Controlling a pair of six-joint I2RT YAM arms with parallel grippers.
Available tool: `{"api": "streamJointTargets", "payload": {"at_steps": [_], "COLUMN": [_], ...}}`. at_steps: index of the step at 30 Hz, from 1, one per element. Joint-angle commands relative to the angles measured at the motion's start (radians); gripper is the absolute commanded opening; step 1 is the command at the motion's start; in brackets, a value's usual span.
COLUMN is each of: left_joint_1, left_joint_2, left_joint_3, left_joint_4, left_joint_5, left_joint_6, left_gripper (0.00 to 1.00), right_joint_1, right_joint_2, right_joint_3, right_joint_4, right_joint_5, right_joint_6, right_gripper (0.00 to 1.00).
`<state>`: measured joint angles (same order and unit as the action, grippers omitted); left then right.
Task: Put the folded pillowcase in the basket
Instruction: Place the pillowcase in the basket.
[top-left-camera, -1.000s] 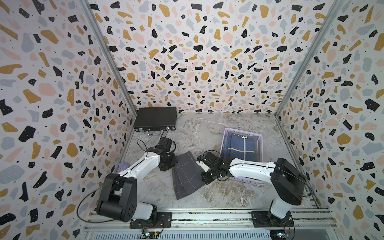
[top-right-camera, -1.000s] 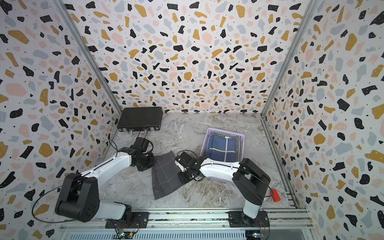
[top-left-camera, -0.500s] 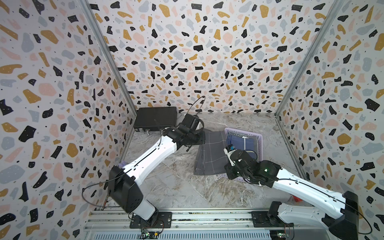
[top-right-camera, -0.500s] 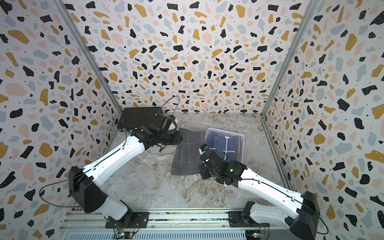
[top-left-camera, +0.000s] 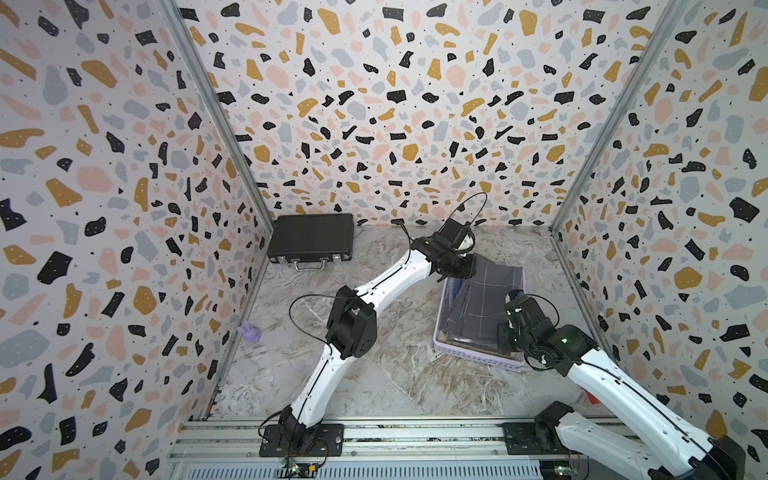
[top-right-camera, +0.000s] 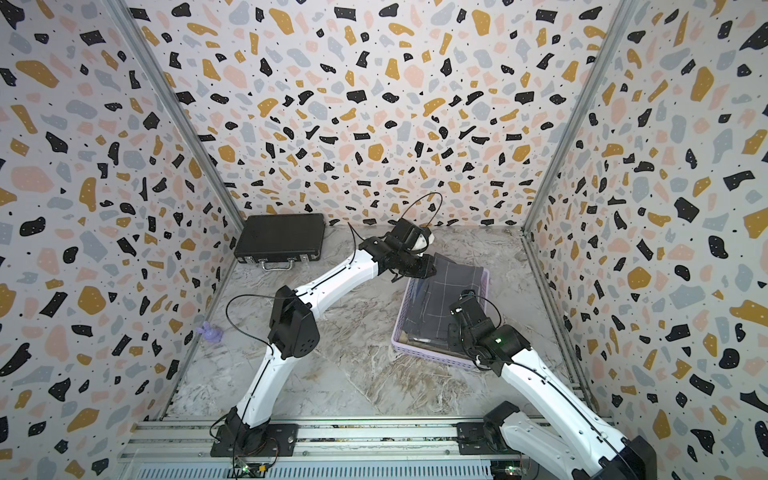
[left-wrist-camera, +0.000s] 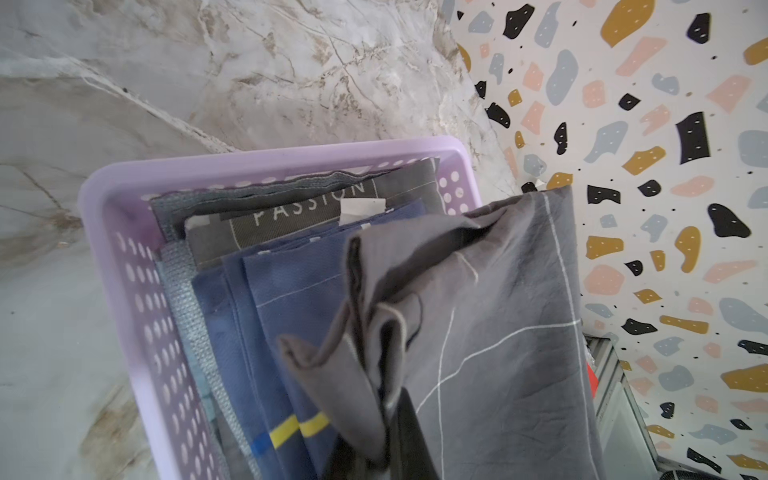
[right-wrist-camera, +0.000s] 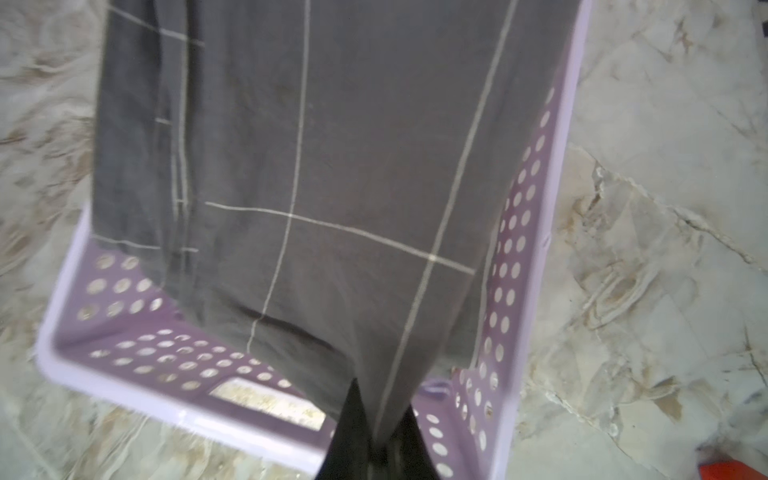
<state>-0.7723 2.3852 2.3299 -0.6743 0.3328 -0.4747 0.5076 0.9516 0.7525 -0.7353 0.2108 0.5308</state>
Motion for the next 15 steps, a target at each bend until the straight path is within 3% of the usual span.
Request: {"api": "streamJointTargets", "payload": {"at_steps": [1,8,9,10,11,12,14,15], "left_joint_1": [0.008,0.031,0.036,0.039,0.041,0.046,0.048,0.048], "left_joint_2": [0.025,0.077,0.086,0.097,0.104,0.105,0.086,0.060], "left_joint_3": [0.072,0.089,0.093,0.099,0.105,0.106,0.090,0.068], "left_joint_4": [-0.004,-0.003,-0.003,-0.003,-0.003,-0.005,-0.007,-0.005], "left_joint_5": [-0.008,-0.028,-0.029,-0.025,-0.016,-0.007,-0.001,0.002], "left_joint_6": [-0.008,-0.005,-0.009,-0.010,-0.009,-0.006,0.008,0.019], "left_gripper": [0.00,0.00,0.05,0.30,0.47,0.66,0.92,1.00], "right_joint_1": [-0.080,-0.149,-0.152,-0.154,-0.155,-0.155,-0.155,-0.155], "right_joint_2": [0.065,0.151,0.163,0.169,0.168,0.157,0.115,0.080], "right_joint_3": [-0.035,-0.085,-0.082,-0.081,-0.081,-0.086,-0.097,-0.100], "right_joint_4": [0.058,0.161,0.162,0.163,0.160,0.159,0.146,0.133], "right_joint_5": [-0.077,-0.159,-0.162,-0.162,-0.167,-0.168,-0.162,-0.155], "right_joint_6": [-0.028,-0.032,-0.032,-0.032,-0.032,-0.032,-0.029,-0.028], "right_gripper": [0.00,0.00,0.00,0.00,0.05,0.20,0.36,0.44]}}
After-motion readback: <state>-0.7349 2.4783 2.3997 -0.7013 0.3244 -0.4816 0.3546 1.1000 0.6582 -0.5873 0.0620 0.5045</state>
